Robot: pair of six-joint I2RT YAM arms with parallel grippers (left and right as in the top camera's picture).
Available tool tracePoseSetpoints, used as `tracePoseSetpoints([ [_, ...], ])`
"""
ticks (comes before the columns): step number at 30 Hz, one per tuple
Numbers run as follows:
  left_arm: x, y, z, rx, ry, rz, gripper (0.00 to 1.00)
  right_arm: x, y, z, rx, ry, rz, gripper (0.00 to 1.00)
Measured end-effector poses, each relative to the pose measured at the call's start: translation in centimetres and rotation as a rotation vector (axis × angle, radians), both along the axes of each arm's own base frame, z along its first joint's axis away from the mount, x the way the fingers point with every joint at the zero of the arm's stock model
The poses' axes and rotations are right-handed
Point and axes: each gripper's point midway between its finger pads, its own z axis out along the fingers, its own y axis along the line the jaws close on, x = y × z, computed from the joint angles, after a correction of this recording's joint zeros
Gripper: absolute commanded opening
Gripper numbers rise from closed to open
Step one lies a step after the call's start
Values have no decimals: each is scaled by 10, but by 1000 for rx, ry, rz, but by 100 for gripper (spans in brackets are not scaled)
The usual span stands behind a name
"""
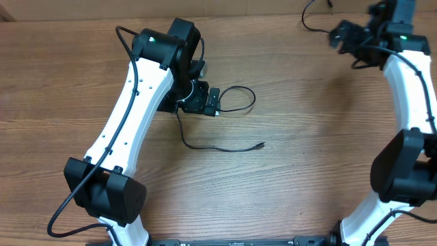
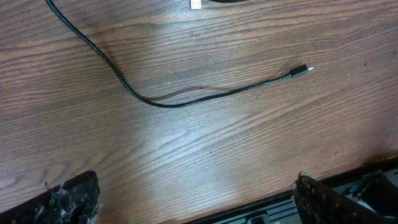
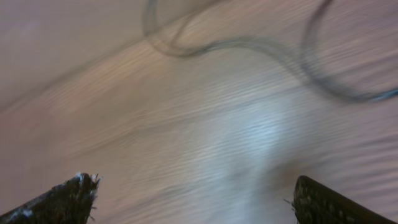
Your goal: Untangle cables
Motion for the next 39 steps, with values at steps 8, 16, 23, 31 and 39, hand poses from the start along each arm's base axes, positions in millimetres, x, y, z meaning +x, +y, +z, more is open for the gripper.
tracePoseSetpoints([
  [8,0,0,0,0,1,0,100,-57,131,-36,76,217,272,100],
  [16,0,0,0,0,0,0,100,-96,188,-88,129,351,282,100],
  [23,0,0,0,0,0,0,100,-113,235,-125,195,341,253,76],
  [31,0,0,0,0,0,0,100,-114,249,-132,166,327,134,50],
  [39,0,0,0,0,0,0,100,-106,234,-164,137,365,-51,4],
])
